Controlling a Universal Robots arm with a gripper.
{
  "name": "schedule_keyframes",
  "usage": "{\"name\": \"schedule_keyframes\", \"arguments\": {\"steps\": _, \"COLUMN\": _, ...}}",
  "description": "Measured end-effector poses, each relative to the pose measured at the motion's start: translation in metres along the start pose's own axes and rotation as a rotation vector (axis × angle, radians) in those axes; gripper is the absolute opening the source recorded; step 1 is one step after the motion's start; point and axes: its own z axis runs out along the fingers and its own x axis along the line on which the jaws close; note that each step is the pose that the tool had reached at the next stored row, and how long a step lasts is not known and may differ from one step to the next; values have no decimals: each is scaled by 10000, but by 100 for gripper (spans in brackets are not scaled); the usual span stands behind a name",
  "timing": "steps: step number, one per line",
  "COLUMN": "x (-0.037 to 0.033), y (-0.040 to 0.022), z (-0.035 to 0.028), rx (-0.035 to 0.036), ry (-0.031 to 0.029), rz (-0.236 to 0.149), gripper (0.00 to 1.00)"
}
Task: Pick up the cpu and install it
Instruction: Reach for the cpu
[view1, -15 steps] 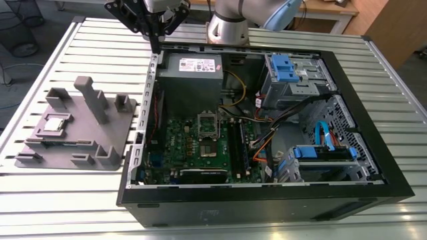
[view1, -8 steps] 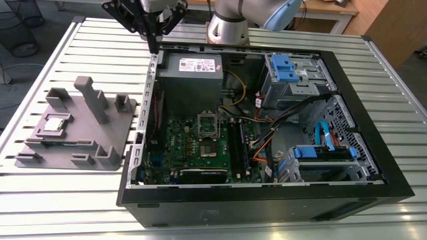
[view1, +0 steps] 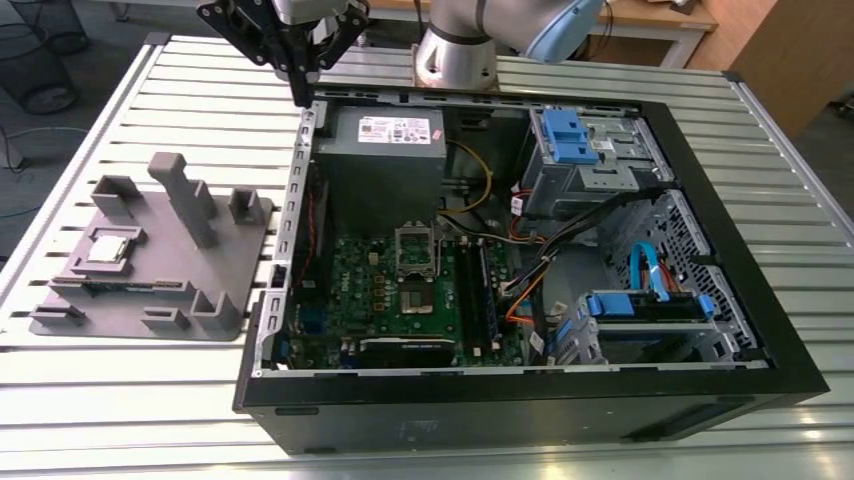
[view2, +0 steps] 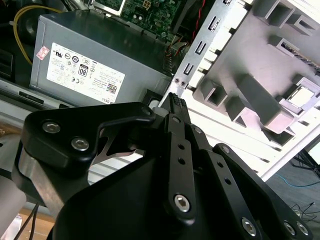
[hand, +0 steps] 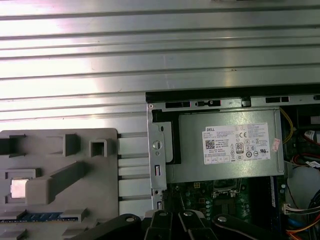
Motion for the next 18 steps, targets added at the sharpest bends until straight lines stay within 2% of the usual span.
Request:
{"name": "schedule_keyframes", "arguments": {"steps": 9, "x": 2, "y": 0, "z": 0, "rx": 0, "ry": 0, "rz": 0, "gripper": 11}}
{"name": "schedule_keyframes", "arguments": {"steps": 18, "x": 120, "y": -9, "z": -4, "rx": 0, "ry": 0, "rz": 0, "gripper": 11}}
